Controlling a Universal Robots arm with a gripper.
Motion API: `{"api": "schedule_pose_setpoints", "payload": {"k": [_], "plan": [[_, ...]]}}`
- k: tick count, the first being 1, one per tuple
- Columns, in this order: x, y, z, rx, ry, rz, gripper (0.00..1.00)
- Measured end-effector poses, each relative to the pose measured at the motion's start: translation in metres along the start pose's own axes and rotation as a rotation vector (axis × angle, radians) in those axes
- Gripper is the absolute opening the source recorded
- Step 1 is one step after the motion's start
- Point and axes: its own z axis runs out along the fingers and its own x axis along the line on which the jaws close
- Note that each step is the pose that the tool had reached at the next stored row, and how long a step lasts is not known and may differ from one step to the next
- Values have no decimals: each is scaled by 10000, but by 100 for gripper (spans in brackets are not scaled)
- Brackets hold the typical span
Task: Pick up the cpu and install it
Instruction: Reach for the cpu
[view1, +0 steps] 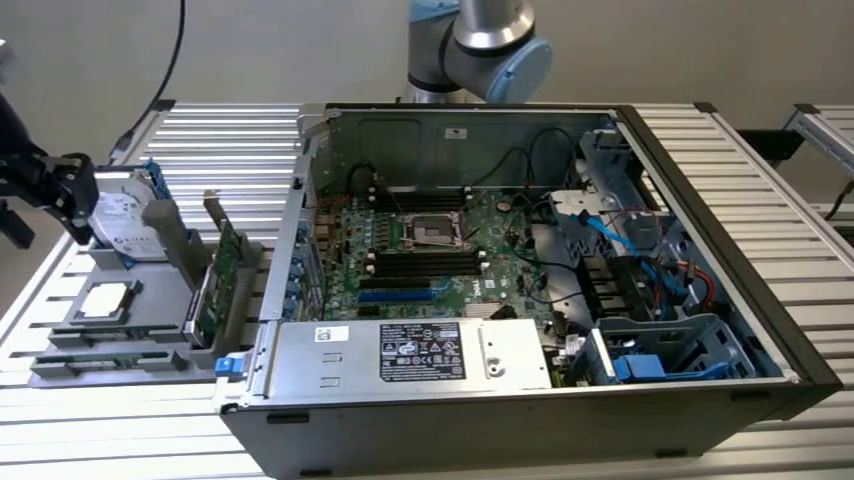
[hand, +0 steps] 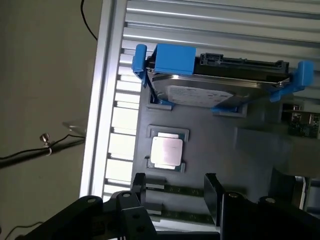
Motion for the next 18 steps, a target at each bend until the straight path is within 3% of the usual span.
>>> {"api": "schedule_pose_setpoints", "payload": {"k": [12,17,18], "plan": [[63,94,229,-2,-8,140,59],[97,142,324,69,-18,429,60],[106,146,343,89,-19,486,66]]}}
